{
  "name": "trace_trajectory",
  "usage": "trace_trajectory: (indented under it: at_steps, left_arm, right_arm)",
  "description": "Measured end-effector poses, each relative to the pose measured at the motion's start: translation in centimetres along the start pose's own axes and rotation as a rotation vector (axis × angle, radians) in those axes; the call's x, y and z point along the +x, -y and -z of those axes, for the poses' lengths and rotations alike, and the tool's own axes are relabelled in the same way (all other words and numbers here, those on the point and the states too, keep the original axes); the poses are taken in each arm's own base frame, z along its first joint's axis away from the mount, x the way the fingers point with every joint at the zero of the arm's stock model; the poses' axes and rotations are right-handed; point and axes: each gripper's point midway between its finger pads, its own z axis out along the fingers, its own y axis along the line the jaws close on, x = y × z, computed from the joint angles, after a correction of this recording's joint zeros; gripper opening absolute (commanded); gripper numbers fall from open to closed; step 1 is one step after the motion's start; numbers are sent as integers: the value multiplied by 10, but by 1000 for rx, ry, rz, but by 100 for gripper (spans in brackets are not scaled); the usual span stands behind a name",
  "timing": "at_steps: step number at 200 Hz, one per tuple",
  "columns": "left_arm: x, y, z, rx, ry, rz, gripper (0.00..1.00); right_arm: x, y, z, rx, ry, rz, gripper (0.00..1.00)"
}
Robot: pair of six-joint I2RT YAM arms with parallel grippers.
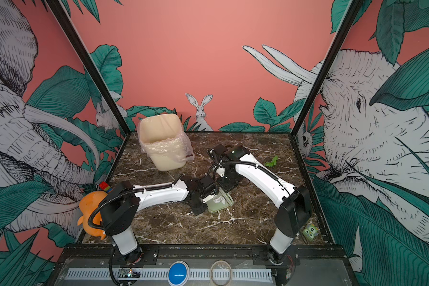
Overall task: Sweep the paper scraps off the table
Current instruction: 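Sweep the white paper scrap into the dustpan with the right brush, then lift the dustpan toward the beige bin with the left gripper while the right draws back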
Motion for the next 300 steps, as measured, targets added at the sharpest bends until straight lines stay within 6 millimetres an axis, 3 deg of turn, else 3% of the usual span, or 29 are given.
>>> trace_trajectory:
  at_steps: [57, 130, 171, 216, 300]
  left_arm:
    - [2, 0, 0, 0, -7, -1, 16]
    - [5, 0, 0, 0, -20, -2, 16]
    - [5, 0, 0, -3, -18, -1, 16]
    - [-1, -2, 4, -13, 12, -1, 15]
    - [-12, -7, 38, -39, 126, 24, 14]
  right_arm:
    - [9, 7, -9, 28, -37, -7, 0]
    - [8, -25, -9, -114, -34, 16, 0]
    - [7, -30, -6, -144, -25, 14, 0]
    - [9, -13, 3, -95, 6, -17, 0]
    - [24, 34, 57, -64, 211, -155, 0]
